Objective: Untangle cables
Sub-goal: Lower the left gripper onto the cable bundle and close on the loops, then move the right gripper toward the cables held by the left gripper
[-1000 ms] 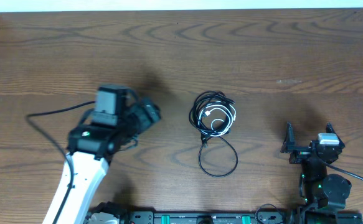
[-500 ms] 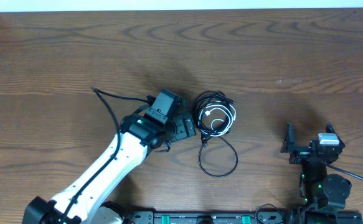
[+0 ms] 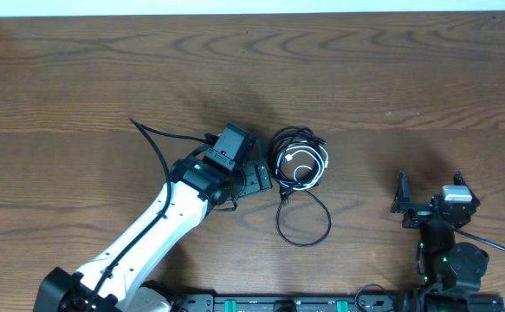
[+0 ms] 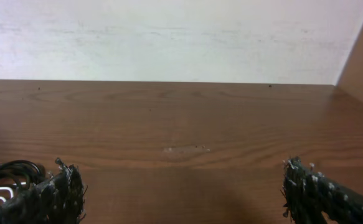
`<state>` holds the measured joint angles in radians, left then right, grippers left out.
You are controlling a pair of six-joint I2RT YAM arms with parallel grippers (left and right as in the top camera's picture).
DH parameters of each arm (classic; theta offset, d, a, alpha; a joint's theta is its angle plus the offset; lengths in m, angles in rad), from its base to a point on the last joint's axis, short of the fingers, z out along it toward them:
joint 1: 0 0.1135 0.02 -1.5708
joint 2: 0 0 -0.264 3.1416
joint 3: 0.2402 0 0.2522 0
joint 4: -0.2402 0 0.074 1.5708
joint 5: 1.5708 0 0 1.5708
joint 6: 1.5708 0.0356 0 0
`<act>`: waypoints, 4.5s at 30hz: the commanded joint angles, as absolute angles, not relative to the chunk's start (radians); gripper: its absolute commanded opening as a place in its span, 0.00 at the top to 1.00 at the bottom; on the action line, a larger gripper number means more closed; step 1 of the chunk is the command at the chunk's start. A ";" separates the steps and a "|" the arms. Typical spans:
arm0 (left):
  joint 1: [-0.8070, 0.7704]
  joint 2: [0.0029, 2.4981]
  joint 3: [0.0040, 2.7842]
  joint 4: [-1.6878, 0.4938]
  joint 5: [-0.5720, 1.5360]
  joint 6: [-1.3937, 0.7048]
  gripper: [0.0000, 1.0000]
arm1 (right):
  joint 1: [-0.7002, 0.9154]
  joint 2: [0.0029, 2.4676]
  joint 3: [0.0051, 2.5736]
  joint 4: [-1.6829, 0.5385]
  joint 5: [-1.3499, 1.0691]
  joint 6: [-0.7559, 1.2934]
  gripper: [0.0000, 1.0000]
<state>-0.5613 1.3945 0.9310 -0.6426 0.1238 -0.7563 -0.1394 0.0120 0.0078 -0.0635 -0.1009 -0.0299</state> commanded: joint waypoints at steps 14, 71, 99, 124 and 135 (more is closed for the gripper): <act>-0.564 1.398 0.950 -0.642 0.100 -0.758 0.07 | -0.142 0.008 0.006 -0.067 -0.104 -0.034 0.01; -0.621 1.776 0.949 -0.320 0.085 -0.892 0.92 | -0.142 0.008 0.006 -0.067 -0.104 -0.034 0.01; -0.618 1.453 0.949 -0.295 0.210 -0.677 0.92 | -0.142 0.008 0.006 -0.066 -0.104 -0.034 0.01; -0.619 1.453 0.949 -0.290 0.210 -0.678 0.92 | -0.142 0.012 0.019 0.031 -0.545 0.915 0.01; -0.619 1.453 0.949 -0.294 0.210 -0.678 0.92 | -0.142 0.387 0.363 -0.355 -0.543 0.712 0.01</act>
<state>-0.6201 1.4677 0.9478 -0.2920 0.2047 -0.6983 -0.1390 0.2554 0.2317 -0.2733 -0.5312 0.8318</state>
